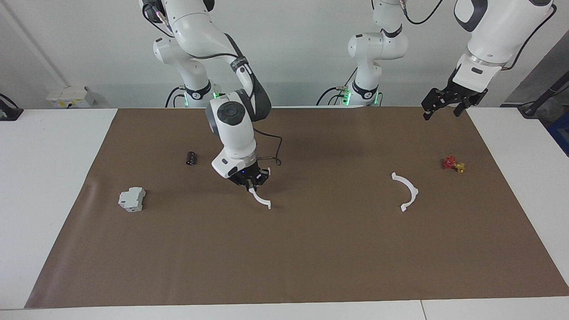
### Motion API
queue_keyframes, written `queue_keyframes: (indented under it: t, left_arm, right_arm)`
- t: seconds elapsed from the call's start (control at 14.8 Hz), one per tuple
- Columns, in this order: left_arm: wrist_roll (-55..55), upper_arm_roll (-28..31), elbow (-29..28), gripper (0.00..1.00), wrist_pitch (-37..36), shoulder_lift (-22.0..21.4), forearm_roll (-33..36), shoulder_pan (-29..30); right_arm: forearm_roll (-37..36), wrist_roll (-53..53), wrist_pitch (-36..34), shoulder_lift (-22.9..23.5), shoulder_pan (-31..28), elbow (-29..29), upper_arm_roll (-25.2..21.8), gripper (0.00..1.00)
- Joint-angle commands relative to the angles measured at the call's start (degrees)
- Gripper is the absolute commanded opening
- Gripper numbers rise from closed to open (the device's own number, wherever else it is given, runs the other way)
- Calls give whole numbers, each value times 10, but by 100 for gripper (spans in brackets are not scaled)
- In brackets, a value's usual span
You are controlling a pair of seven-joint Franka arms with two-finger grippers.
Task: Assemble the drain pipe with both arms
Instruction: 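Carry the clamp half with the right gripper toward the table center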
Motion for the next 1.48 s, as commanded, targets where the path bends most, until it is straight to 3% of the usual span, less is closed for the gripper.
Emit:
queue_keyframes:
  t: [0.0, 0.94, 1.01, 1.08, 1.21, 1.42]
  left_arm:
    - [-5, 0, -10, 100, -3, -11, -9, 4]
    - [-5, 0, -10, 100, -3, -11, -9, 4]
    - [-4, 0, -10, 100, -3, -11, -9, 4]
    - [-5, 0, -10, 100, -3, -11, -9, 4]
    - [-5, -2, -10, 100, -3, -11, -9, 1]
    - [-4, -2, -10, 100, -10, -12, -9, 3]
  right_arm:
    - [10, 25, 38, 22, 24, 2, -2, 0]
    - [2, 59, 73, 53, 69, 2, -3, 0]
    - [2, 61, 70, 53, 70, 1, -3, 80]
    - [3, 61, 68, 50, 72, 2, -3, 100]
    - [6, 59, 51, 29, 65, 1, -3, 100]
    - [0, 49, -35, -45, 34, 2, -10, 100]
